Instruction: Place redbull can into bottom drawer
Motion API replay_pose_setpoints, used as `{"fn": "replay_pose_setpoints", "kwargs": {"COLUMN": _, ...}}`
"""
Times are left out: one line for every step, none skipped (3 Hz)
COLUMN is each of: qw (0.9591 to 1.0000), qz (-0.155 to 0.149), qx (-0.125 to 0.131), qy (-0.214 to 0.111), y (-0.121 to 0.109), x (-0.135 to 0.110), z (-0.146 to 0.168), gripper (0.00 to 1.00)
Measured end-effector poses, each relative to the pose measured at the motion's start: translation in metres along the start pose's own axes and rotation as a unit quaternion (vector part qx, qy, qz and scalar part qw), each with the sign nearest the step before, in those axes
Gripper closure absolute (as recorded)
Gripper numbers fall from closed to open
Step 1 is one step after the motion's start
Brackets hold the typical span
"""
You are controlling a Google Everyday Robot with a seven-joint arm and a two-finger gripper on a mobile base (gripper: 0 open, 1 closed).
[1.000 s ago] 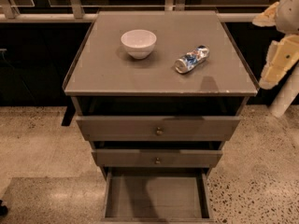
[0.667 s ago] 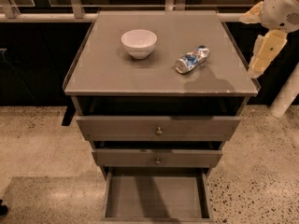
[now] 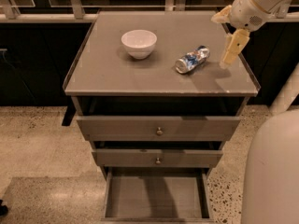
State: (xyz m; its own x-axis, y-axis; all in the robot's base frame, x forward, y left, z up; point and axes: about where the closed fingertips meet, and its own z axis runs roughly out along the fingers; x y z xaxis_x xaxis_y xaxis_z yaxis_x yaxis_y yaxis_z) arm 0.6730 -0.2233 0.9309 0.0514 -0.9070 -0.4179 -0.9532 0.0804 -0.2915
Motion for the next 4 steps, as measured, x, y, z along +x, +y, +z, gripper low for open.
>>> {"fn": "replay_pose_setpoints", "kwargs": {"qw": 1.0, "qz": 0.0, "qx": 0.0, "qy": 0.0, "y": 0.0, "x": 0.0, "z": 0.0, "gripper": 0.0}}
{"fn": "replay_pose_setpoints", "kwargs": {"qw": 0.9993, "qz": 0.009, "qx": 0.018, "qy": -0.031, "y": -0.005, "x": 0.009, "z": 0.005, "gripper": 0.0}}
{"fn": "replay_pose_setpoints", "kwargs": {"qw": 0.9977, "qz": 0.007, "qx": 0.018, "qy": -0.064, "y": -0.013, "x": 0.012, "z": 0.027, "gripper": 0.0}}
{"fn": "replay_pose_setpoints", "kwargs": {"qw": 0.9959, "qz": 0.0, "qx": 0.009, "qy": -0.09, "y": -0.021, "x": 0.01, "z": 0.05, "gripper": 0.0}}
